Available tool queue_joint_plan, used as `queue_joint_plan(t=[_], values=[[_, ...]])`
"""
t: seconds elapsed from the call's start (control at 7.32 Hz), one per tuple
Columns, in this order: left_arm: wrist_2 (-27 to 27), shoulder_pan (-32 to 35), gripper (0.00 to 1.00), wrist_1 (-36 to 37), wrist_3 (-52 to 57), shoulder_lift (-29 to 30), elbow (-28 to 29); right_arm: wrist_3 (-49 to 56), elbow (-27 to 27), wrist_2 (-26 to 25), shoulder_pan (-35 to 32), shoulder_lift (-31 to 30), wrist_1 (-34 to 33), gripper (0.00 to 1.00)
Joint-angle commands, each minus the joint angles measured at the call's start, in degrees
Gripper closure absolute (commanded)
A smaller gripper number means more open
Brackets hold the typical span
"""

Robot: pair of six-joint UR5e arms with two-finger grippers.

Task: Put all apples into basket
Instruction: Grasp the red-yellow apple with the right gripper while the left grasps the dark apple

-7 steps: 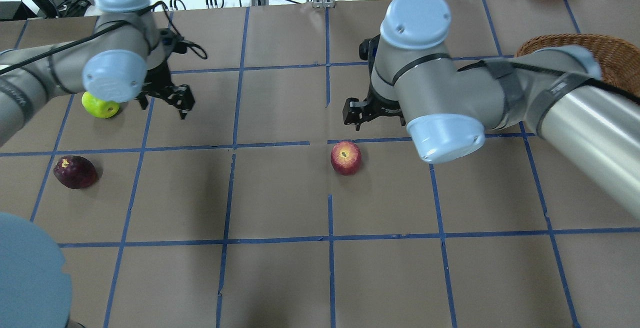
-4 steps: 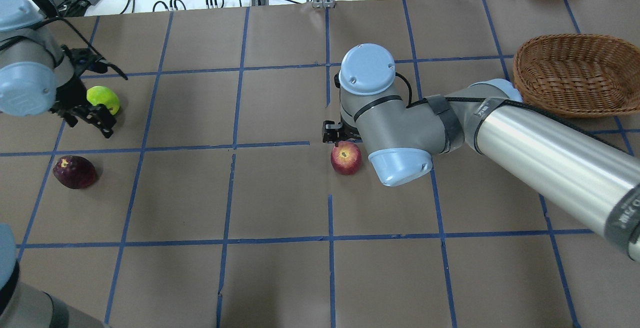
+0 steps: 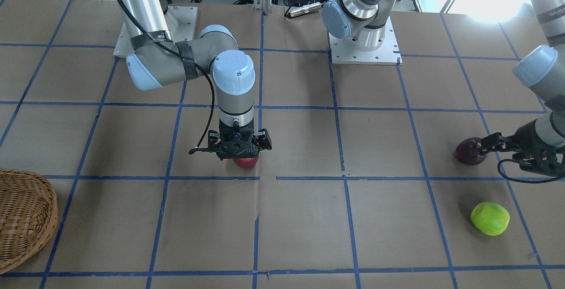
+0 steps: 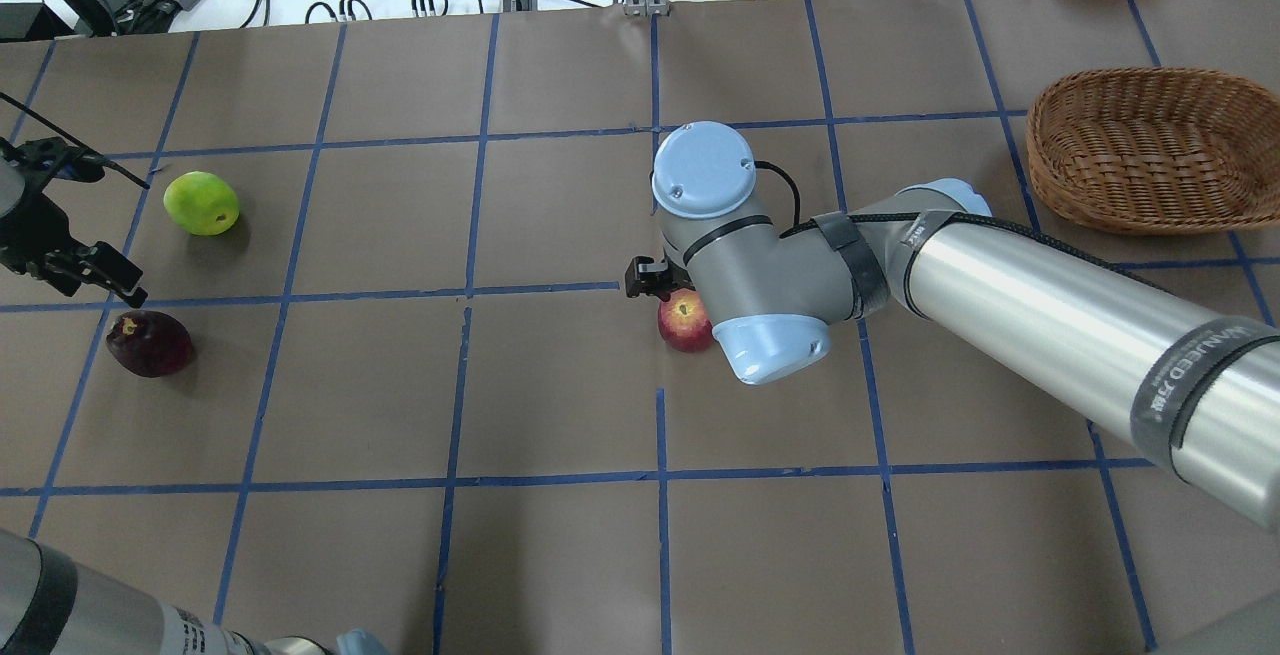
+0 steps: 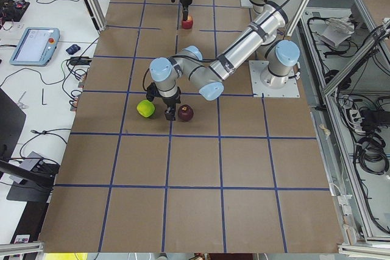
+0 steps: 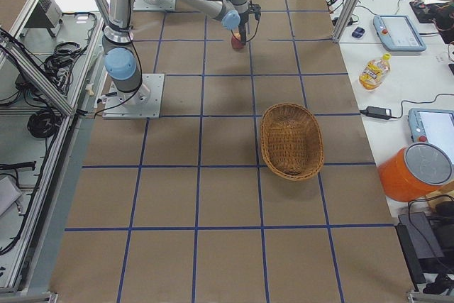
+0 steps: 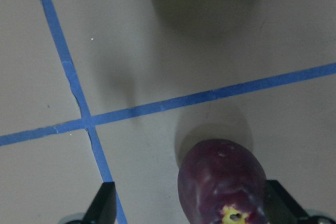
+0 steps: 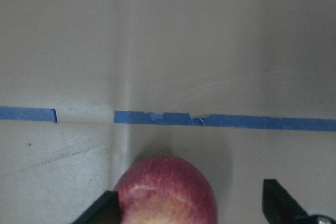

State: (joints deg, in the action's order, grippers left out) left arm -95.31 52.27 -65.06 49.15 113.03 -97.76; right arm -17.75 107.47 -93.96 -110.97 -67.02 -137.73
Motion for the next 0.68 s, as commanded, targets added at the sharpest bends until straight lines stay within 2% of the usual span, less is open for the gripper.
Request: queue_joint_plan(t=[0.0, 0.55], values=[[0.5, 0.1, 0.00, -0.2, -0.8, 0.3, -0.2, -0.2, -0.2, 0.8, -0.3, 0.0, -0.4, 0.00], [0.6, 0.1, 0.00, 0.0, -4.2, 1.8, -3.0, -0.1, 0.2, 3.1, -0.5, 0.1, -0.4, 0.00]])
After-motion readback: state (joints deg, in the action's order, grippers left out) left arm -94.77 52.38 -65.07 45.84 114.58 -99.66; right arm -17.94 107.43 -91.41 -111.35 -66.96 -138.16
